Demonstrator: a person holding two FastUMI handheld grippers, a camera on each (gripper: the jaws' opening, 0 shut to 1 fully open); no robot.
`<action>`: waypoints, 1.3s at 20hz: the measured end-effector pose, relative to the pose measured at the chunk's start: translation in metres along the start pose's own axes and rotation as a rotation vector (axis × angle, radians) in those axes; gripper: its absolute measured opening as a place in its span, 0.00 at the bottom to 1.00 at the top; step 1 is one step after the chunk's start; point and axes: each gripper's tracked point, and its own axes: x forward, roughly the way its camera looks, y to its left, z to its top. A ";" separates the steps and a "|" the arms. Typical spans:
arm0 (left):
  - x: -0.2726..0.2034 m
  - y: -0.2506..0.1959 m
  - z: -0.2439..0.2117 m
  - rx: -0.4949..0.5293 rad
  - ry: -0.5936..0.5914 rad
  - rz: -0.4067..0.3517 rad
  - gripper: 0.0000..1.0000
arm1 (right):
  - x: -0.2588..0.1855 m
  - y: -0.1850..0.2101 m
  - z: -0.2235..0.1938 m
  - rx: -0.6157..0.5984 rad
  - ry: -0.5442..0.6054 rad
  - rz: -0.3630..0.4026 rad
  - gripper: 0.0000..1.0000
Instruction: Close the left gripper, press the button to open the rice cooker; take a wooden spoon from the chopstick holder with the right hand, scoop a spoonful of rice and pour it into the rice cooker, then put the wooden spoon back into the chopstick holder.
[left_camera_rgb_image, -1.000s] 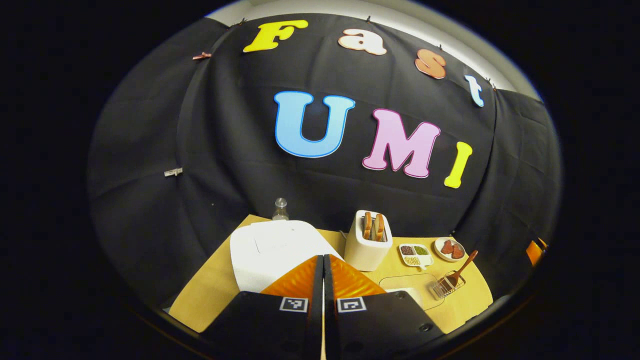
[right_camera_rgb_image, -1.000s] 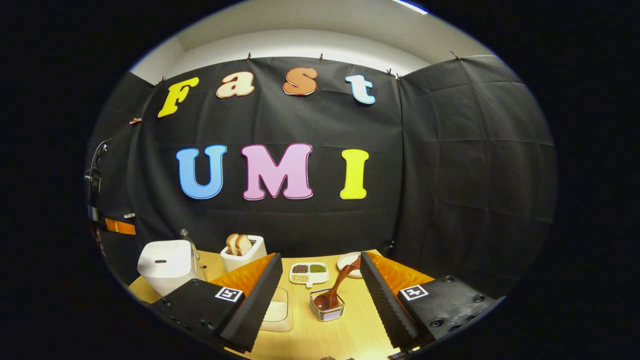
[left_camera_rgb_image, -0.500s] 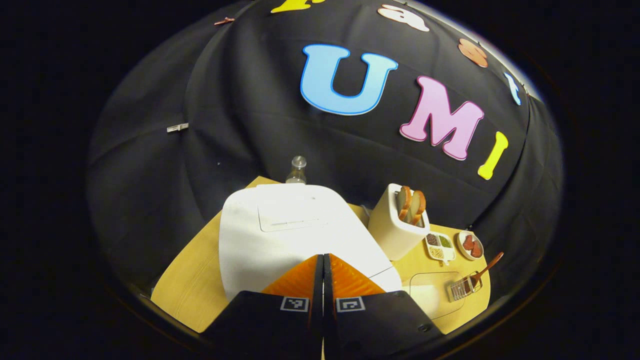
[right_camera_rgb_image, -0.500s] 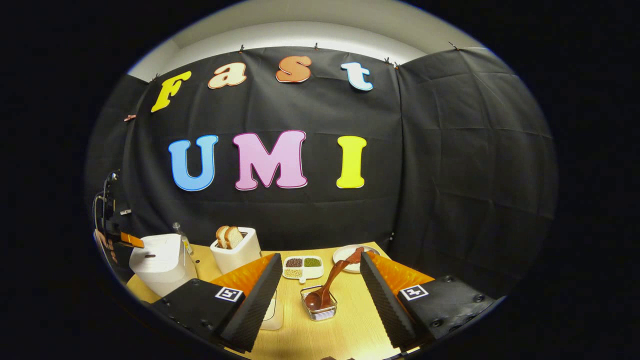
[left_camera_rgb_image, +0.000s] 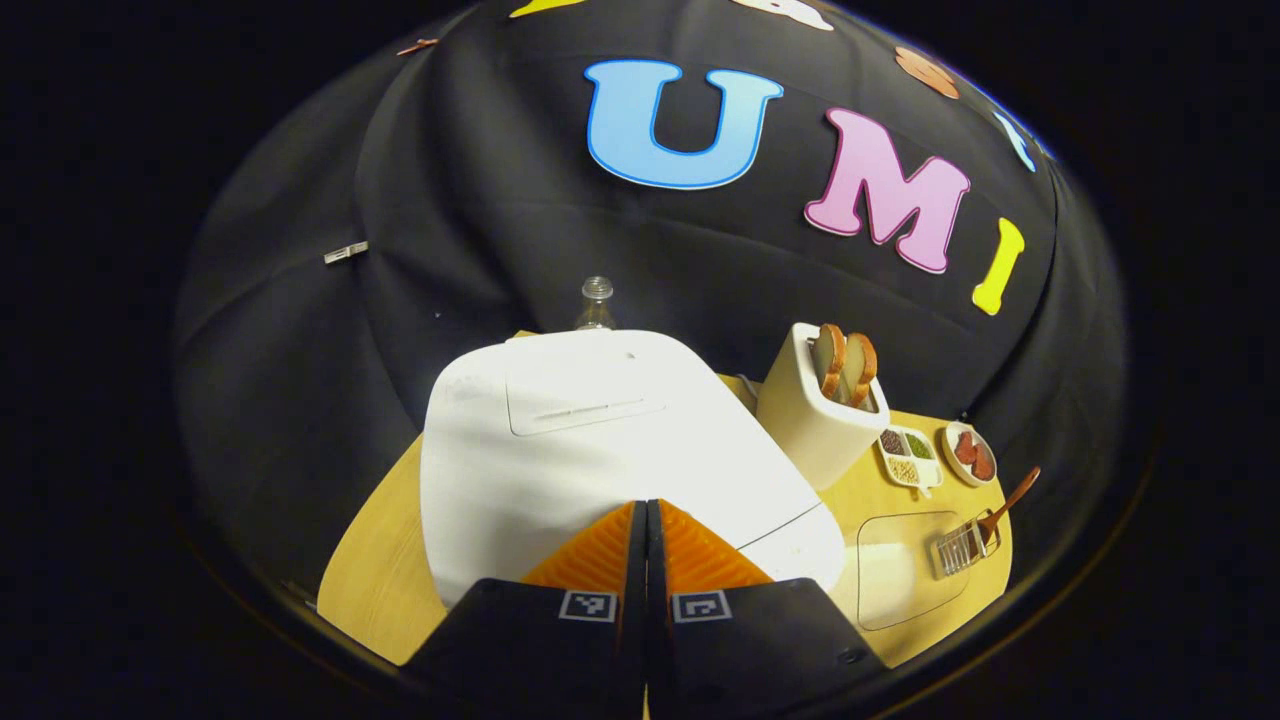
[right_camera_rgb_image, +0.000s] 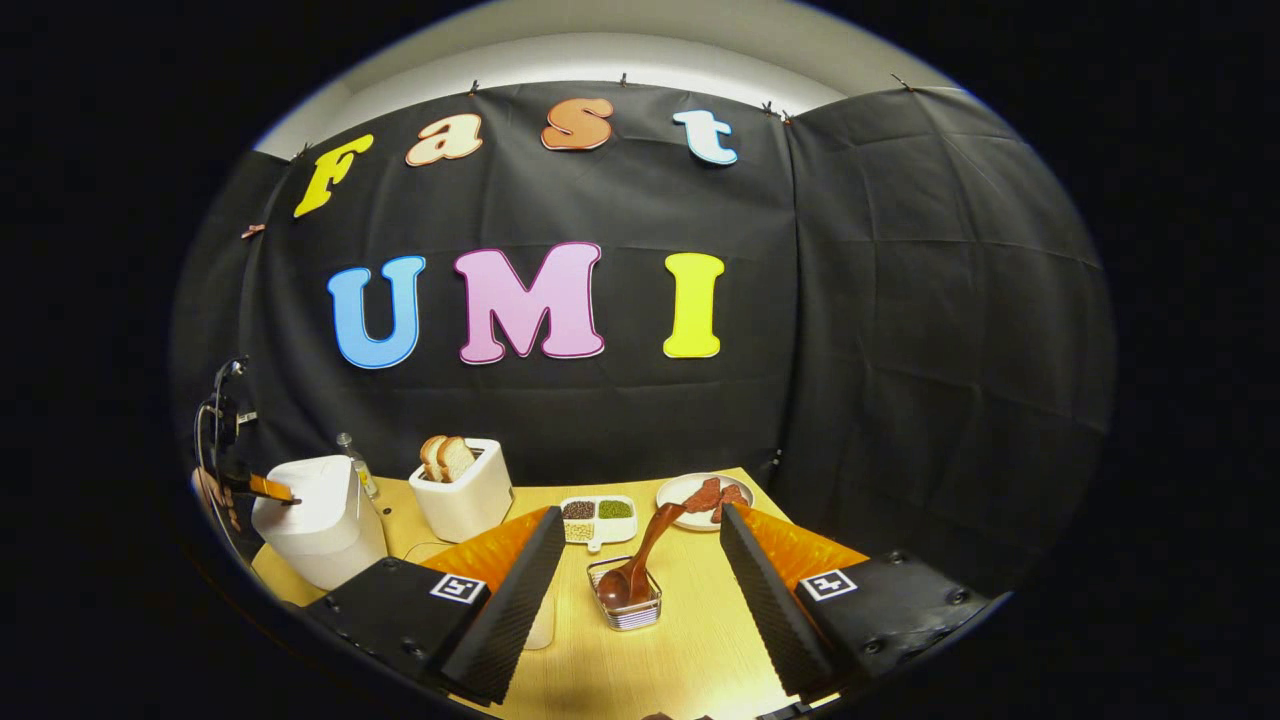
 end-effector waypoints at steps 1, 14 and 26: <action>0.003 0.000 0.001 -0.005 0.004 0.000 0.07 | 0.000 0.000 -0.001 -0.003 0.000 0.002 0.98; -0.139 -0.034 0.104 0.133 -0.457 0.082 0.07 | 0.021 -0.006 -0.003 0.000 -0.003 0.065 0.98; -0.225 -0.099 0.005 -0.071 -0.386 0.083 0.47 | 0.095 -0.025 -0.029 0.009 0.074 0.134 0.98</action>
